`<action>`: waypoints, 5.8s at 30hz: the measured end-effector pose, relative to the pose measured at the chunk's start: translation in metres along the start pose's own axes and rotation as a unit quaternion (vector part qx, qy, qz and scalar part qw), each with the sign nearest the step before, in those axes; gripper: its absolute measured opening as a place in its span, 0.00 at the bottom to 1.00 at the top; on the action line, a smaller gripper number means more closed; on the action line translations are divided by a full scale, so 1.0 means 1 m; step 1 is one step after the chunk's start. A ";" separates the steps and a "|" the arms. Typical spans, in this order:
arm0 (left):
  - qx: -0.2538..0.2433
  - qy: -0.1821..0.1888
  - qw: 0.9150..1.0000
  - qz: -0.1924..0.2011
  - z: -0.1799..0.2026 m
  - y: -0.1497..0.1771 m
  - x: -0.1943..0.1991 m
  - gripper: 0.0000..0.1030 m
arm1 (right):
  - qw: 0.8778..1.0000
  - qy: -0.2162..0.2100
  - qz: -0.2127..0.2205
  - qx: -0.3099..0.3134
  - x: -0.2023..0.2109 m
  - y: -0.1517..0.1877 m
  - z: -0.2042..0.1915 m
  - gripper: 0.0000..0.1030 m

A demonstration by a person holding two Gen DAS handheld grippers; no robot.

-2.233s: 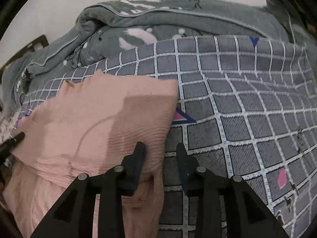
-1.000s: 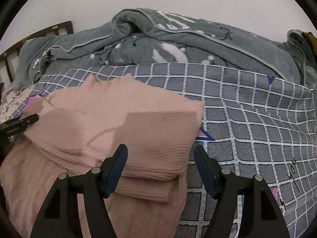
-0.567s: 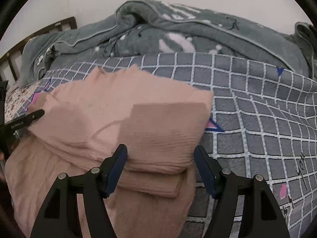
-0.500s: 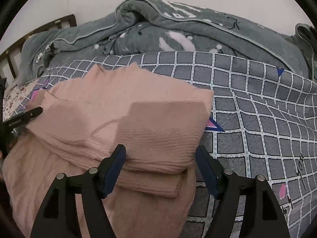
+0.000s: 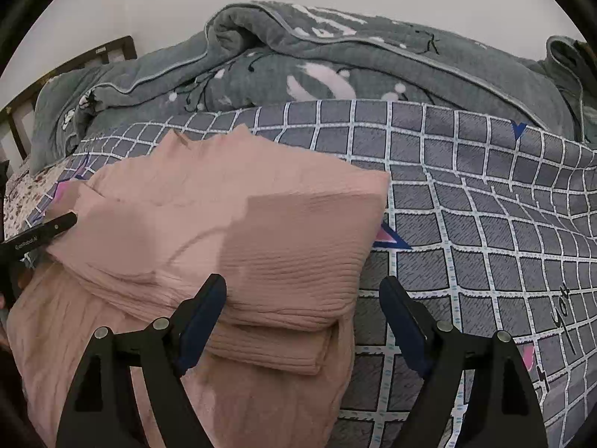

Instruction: Fold small clothes

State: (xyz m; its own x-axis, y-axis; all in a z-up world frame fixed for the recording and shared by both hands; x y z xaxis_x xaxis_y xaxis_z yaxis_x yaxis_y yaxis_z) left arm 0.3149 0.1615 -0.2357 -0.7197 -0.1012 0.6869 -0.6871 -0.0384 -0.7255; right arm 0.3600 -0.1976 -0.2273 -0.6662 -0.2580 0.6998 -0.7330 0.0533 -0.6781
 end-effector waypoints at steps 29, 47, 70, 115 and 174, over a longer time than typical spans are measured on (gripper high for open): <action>0.009 0.010 1.000 0.005 0.003 -0.001 0.001 0.79 | 0.998 -0.057 0.027 0.009 0.012 0.005 -0.011 0.81; 0.040 -0.003 0.999 0.019 -0.014 0.008 0.016 0.79 | 0.999 -0.040 0.021 -0.030 0.108 0.079 -0.014 0.79; -0.022 0.083 0.996 -0.014 -0.007 0.155 0.171 0.78 | 0.996 -0.048 -0.016 -0.076 0.174 0.200 0.007 0.51; 0.004 0.154 0.988 -0.003 0.027 0.197 0.208 0.07 | 0.976 -0.144 0.000 -0.166 0.180 0.229 0.023 0.06; 0.004 0.109 0.993 -0.040 0.036 0.216 0.182 0.40 | 0.993 -0.075 -0.014 -0.090 0.168 0.253 0.007 0.44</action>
State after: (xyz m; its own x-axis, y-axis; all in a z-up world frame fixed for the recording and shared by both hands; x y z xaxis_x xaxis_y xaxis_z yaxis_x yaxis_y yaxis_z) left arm 0.0393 0.0991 -0.2684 -0.6686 0.1206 0.7338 -0.7422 -0.0464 -0.6686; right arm 0.0632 -0.2346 -0.2828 -0.6268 -0.4017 0.6677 -0.7729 0.2119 -0.5981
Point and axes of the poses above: each gripper's, at about its wrist camera, not at the fingertips, and x roughly against the way its jaws point, z to its right, y to its underside, the point moved 7 cm from there along -x, roughly the way its jaws point, and after that the axes turned 13 degrees about -x, right-handed, at the moved point
